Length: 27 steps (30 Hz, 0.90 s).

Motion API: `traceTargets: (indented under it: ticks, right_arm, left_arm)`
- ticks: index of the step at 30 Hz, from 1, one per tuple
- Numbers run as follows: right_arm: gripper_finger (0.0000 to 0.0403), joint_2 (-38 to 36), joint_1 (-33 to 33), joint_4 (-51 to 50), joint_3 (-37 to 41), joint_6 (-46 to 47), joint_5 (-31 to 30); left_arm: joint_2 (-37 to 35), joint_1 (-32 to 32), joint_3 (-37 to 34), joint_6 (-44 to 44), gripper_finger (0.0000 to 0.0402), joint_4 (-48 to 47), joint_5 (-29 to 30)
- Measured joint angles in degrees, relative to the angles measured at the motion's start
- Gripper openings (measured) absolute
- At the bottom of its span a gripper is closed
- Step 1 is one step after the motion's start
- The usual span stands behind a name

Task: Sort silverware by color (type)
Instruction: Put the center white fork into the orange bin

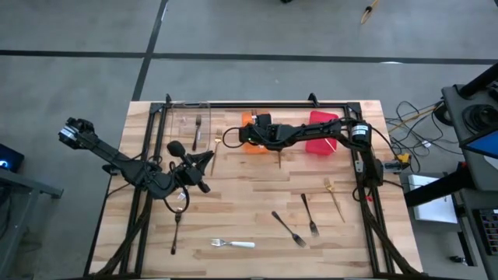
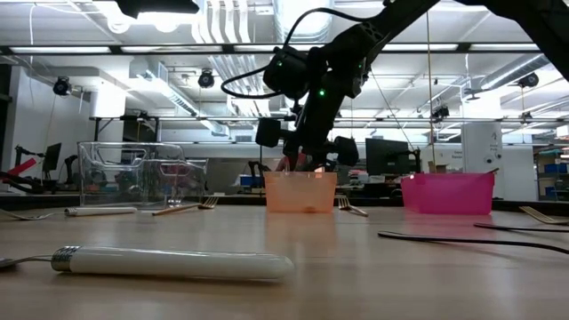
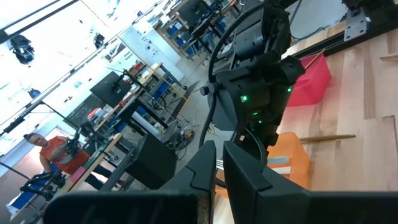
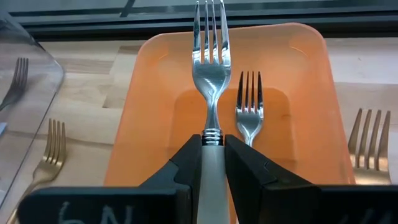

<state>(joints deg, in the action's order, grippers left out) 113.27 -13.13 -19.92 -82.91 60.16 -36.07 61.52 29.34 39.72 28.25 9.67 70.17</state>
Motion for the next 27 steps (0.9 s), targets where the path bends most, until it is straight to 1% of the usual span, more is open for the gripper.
traceTargets:
  ticks: [27]
  right_arm:
    - [0.0054, 0.0, 0.0, 1.4, 0.0, -1.2, 0.0]
  left_arm:
    - [0.0, 0.0, 0.0, 0.0, 0.0013, 0.2, 0.0]
